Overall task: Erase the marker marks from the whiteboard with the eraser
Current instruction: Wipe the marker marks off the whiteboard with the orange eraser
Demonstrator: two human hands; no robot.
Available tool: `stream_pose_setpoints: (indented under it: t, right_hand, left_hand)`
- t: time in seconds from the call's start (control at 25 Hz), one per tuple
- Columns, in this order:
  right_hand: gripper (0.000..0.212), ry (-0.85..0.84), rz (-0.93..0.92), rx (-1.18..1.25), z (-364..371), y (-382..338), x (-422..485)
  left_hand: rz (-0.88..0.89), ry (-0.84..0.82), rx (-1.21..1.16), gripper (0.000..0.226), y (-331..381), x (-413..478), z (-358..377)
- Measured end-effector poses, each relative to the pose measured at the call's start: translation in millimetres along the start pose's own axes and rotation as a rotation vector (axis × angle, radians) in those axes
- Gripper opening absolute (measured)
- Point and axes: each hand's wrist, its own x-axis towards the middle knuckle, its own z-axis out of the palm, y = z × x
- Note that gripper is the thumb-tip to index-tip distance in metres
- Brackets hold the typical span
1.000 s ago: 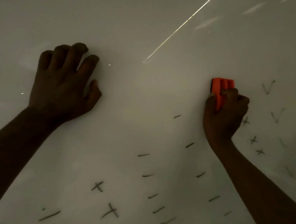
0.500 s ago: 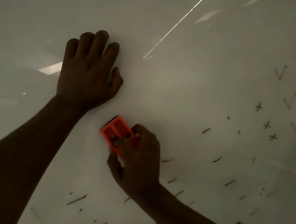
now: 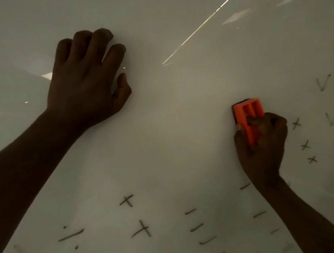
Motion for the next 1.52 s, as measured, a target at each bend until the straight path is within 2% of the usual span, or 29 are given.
stream_pose_setpoints:
  t: [0.12, 0.2, 0.36, 0.44, 0.52, 0.6, 0.72, 0.8, 0.88, 1.0, 1.08, 1.16, 1.24, 1.32, 1.44, 1.52]
  right_hand:
    - [0.028, 0.139, 0.221, 0.011, 9.0, -11.7, -8.1]
    - [0.027, 0.195, 0.271, 0.023, 15.2, -38.0, -22.3]
    - [0.030, 0.079, 0.224, 0.105, 27.0, -131.1, -75.5]
    - [0.028, -0.051, 0.098, 0.139, 34.3, -185.1, -111.9]
    - [0.031, -0.227, -0.115, 0.171, 38.5, -222.0, -150.1]
    - [0.037, -0.374, -0.326, 0.192, 36.3, -220.7, -174.1]
    - [0.036, -0.430, -0.530, 0.174, 20.5, -174.7, -156.8]
    - [0.041, -0.346, -0.464, 0.137, 12.1, -146.3, -116.9]
    - [0.039, -0.207, -0.290, 0.088, 13.3, -133.9, -73.5]
    - [0.032, -0.025, 0.032, 0.113, 36.7, -173.1, -71.7]
    - [0.034, -0.073, -0.041, 0.126, 49.8, -218.8, -119.4]
    - [0.033, -0.239, -0.295, 0.176, 48.2, -248.0, -181.2]
    - [0.024, -0.407, -0.511, 0.213, 39.9, -247.4, -225.5]
    - [0.024, -0.498, -0.619, 0.222, 30.0, -227.4, -230.2]
    - [0.029, -0.437, -0.546, 0.201, 30.3, -221.8, -190.1]
    - [0.033, -0.325, -0.349, 0.202, 45.6, -246.5, -163.0]
  left_hand:
    - [-0.011, 0.003, 0.015, 0.046, 0.1, 0.5, 0.0]
    - [-0.018, 0.000, 0.013, 0.047, 0.7, 1.1, 1.5]
    - [-0.006, 0.019, 0.031, 0.045, 0.1, -0.5, 3.2]
    - [0.007, 0.030, 0.029, 0.044, -0.9, -0.5, 3.6]
    - [0.022, 0.009, 0.009, 0.045, -1.9, -0.1, 1.1]
    - [0.044, -0.027, -0.022, 0.047, -3.7, -7.9, -4.7]
    - [0.084, -0.082, -0.043, 0.049, -16.8, -58.5, -21.5]
    - [0.068, -0.094, -0.020, 0.050, -42.5, -102.7, -36.7]
    - [0.020, -0.109, 0.013, 0.051, -68.7, -129.4, -50.8]
    - [-0.024, -0.109, 0.041, 0.050, -82.1, -137.4, -51.7]
    - [-0.018, -0.085, 0.052, 0.049, -79.7, -139.4, -47.3]
    - [-0.007, -0.076, 0.048, 0.048, -79.6, -140.0, -45.8]
    - [-0.013, -0.063, 0.046, 0.048, -81.6, -140.5, -46.7]
    - [-0.019, -0.044, 0.042, 0.047, -80.4, -140.3, -47.9]
    - [-0.013, -0.030, 0.058, 0.047, -79.6, -141.0, -46.8]
    - [-0.016, -0.019, 0.063, 0.047, -80.2, -140.5, -45.0]
